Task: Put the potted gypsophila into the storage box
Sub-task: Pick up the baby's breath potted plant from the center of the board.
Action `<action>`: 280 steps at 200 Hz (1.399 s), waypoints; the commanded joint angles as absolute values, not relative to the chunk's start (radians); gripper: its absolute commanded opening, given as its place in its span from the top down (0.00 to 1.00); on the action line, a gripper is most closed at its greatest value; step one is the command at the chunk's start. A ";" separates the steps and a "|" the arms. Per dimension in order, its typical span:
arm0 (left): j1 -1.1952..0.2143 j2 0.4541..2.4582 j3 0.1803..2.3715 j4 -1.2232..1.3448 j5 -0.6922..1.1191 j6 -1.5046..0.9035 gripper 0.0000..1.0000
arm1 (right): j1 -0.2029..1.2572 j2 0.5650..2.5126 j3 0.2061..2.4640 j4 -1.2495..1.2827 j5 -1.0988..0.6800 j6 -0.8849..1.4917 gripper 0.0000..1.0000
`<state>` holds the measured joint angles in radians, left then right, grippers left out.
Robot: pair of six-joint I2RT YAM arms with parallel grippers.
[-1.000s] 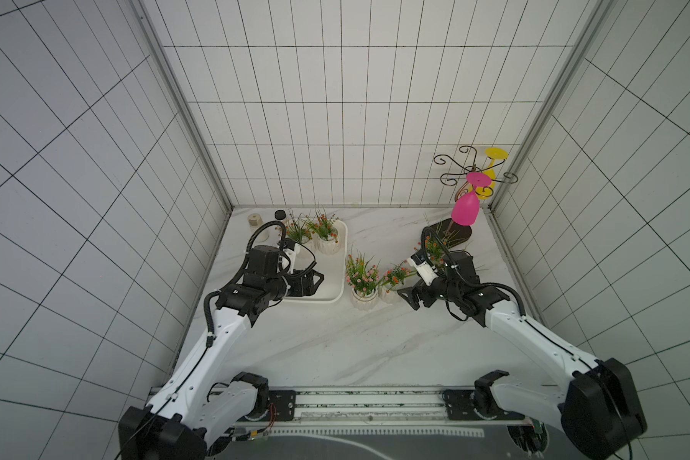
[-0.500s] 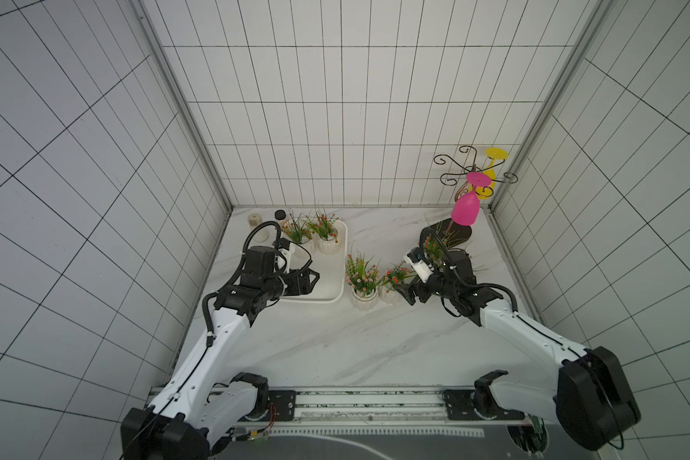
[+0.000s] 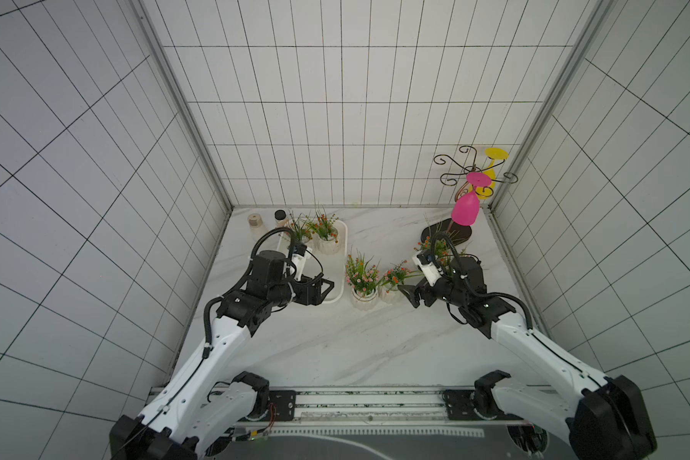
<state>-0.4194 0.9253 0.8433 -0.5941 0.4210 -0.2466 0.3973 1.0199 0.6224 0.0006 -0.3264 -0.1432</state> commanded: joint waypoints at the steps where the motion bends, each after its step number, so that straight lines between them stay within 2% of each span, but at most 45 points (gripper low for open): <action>1: -0.550 0.868 0.811 -0.536 0.292 -0.212 0.13 | 0.383 0.960 0.601 -0.092 -0.296 -0.028 0.01; 41: -0.857 0.885 0.758 -0.491 0.016 -0.204 0.08 | 0.340 0.905 0.676 -0.248 -0.353 0.110 0.01; 65: -0.959 0.958 0.734 -0.411 -0.069 -0.218 0.03 | 0.313 0.874 0.683 -0.282 -0.408 0.149 0.01; 140: -0.963 1.228 0.759 -0.327 -0.168 -0.311 0.04 | 0.261 0.863 0.660 -0.281 -0.475 0.156 0.01; 231: -0.960 1.389 0.784 -0.199 -0.201 -0.278 0.14 | 0.245 0.886 0.672 -0.279 -0.496 0.159 0.01; 280: -0.960 1.415 0.764 -0.134 -0.250 -0.274 0.12 | 0.241 0.893 0.666 -0.273 -0.507 0.156 0.01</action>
<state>-0.9604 1.4036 0.7551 -0.2150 -0.2092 -0.2863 0.2531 0.8856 0.6250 -0.2695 -0.4831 0.1570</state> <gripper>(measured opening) 0.866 0.994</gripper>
